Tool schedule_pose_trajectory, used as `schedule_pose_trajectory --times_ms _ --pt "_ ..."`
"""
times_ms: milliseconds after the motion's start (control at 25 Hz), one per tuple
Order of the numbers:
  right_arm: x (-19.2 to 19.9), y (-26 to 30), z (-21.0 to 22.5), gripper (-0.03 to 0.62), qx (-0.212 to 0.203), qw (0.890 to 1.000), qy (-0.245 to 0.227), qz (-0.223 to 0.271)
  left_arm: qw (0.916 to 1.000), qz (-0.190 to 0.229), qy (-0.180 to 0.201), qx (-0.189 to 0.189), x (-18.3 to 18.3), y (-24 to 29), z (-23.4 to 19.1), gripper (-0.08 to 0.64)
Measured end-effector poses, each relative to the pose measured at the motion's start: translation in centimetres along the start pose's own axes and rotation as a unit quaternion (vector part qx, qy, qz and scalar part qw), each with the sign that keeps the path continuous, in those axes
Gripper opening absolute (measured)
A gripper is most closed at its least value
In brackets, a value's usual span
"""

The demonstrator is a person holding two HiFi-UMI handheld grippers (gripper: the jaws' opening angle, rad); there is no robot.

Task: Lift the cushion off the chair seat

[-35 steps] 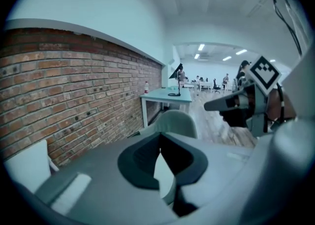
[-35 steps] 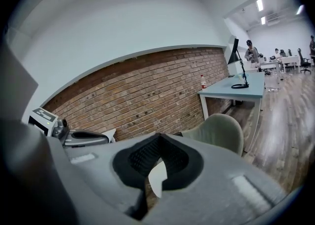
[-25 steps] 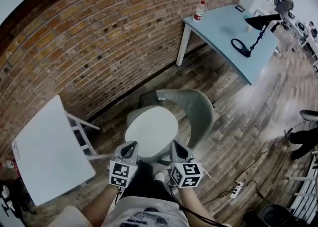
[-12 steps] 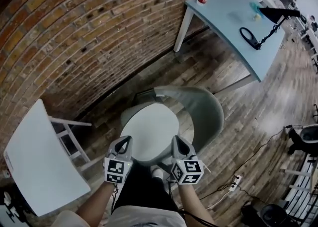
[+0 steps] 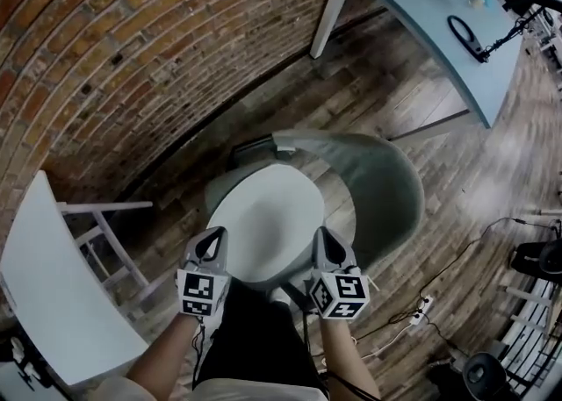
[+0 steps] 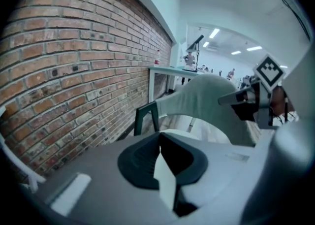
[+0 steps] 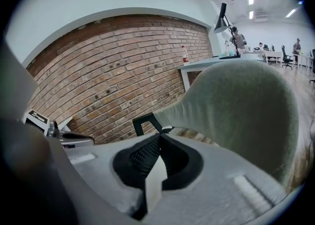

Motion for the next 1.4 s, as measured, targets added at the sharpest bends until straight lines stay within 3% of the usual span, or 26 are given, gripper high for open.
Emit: schedule_pose_trajectory --times_ms 480,920,1160,1240,1400 --pt "6.0 4.4 1.6 -0.002 0.014 1.000 0.016 -0.008 0.9998 -0.017 0.002 -0.003 5.7 4.4 -1.1 -0.009" --pt "12.1 7.5 4.6 0.000 0.048 0.997 0.009 -0.054 0.9991 -0.042 -0.007 -0.008 11.0 7.1 -2.6 -0.004" --pt "13.7 8.5 6.2 0.005 0.057 0.996 0.025 -0.070 0.9982 -0.059 -0.011 -0.007 13.1 8.2 -3.2 0.064" --pt "14.3 8.8 6.5 0.063 0.056 0.995 0.031 -0.077 0.9981 -0.060 -0.011 -0.006 13.6 8.6 -3.3 0.074" --pt "15.4 9.6 7.3 0.088 0.060 0.994 0.038 -0.087 0.9972 -0.070 -0.022 -0.011 15.0 9.6 -3.7 0.120"
Point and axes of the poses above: the fingertips, and each gripper's own axes: y forward along the fingers, z to its right, x out of its underside, the point moved 4 cm from there along -y, backward along the fingers, and after that the axes turned 10 degrees about z, right-handed, at the moved point
